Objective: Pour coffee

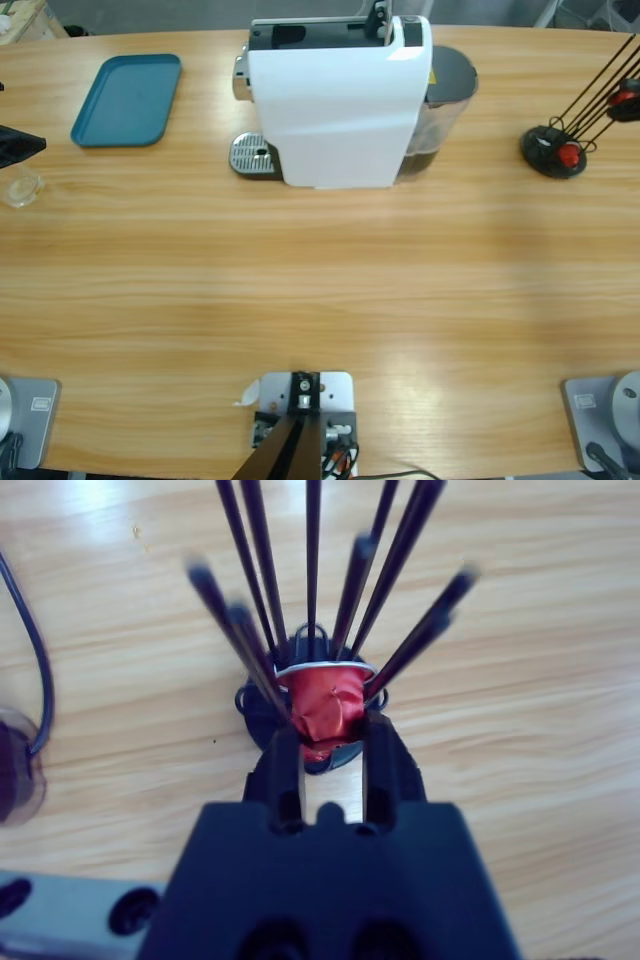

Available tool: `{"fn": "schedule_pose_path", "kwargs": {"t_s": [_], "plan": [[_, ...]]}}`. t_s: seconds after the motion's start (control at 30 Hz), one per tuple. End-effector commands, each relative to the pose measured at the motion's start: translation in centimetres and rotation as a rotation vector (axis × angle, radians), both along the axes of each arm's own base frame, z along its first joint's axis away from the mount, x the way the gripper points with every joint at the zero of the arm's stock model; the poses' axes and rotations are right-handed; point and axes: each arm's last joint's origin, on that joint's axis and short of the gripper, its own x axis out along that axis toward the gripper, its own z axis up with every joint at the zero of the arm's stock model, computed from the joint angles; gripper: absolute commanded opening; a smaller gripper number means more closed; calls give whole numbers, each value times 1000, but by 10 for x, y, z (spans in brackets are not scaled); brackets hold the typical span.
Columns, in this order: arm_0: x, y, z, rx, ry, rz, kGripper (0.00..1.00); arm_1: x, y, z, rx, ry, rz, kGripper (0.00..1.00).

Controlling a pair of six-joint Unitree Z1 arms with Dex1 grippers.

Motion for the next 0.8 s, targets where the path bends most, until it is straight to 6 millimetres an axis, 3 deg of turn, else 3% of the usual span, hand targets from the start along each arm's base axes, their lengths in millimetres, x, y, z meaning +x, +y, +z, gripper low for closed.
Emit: {"fn": "schedule_pose_path", "kwargs": {"t_s": [0.03,0.2,0.3,0.43,0.6,0.8], "plan": [[-4,2,-11,2,19,-5,991,8,7,54,-31,-95,-1,0],[-2,-1,-14,-8,20,-10,991,5,6,72,-47,-112,-16,0],[-1,-1,-16,-14,18,-10,991,-10,11,84,-33,-143,3,0],[-2,0,-15,-15,12,-8,991,-36,26,119,-64,-225,108,0],[-5,1,-15,-22,10,-8,991,-62,27,150,-64,-309,191,0],[-11,5,-13,-43,4,-2,991,-94,47,170,237,-398,592,0]]}}
